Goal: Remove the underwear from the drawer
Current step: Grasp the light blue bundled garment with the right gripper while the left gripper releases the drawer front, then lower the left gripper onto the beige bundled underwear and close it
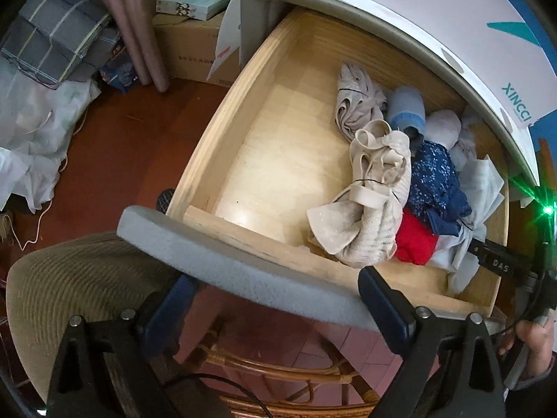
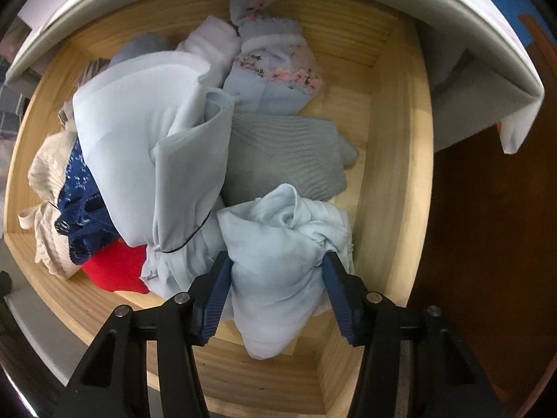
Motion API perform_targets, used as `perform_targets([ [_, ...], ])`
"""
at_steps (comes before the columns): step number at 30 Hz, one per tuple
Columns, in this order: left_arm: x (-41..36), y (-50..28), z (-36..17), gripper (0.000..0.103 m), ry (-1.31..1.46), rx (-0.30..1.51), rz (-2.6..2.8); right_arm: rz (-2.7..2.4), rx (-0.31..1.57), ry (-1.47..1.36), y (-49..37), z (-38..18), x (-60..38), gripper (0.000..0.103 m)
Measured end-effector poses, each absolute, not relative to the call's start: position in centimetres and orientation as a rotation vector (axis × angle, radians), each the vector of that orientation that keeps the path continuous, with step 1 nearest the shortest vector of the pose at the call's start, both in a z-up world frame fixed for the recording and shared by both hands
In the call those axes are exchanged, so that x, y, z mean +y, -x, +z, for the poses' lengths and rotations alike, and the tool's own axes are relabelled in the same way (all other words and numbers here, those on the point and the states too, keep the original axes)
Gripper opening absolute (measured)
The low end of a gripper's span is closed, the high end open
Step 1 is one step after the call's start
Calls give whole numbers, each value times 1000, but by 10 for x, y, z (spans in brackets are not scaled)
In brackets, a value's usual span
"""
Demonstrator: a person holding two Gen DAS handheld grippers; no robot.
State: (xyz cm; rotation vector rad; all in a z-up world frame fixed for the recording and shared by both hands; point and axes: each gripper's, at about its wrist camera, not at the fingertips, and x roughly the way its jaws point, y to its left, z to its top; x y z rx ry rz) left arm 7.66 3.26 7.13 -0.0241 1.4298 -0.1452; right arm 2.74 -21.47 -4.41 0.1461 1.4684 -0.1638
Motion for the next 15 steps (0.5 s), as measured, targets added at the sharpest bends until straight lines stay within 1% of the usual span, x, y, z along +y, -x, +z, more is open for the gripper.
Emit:
perform_targets([
  [4, 33, -76, 84, 95, 7, 1443, -167, -154, 1491, -74, -37, -54, -208, 51],
  [8, 33, -74, 115, 95, -19, 1406, -210, -143, 1509, -10, -49, -67, -193, 51],
  [11, 26, -78, 140, 95, -81, 1343, -240, -143, 1515, 28, -57, -76, -183, 52],
  [15, 7, -95, 146, 95, -113, 1348, -321, -148, 1516, 31, -62, -86, -176, 49],
])
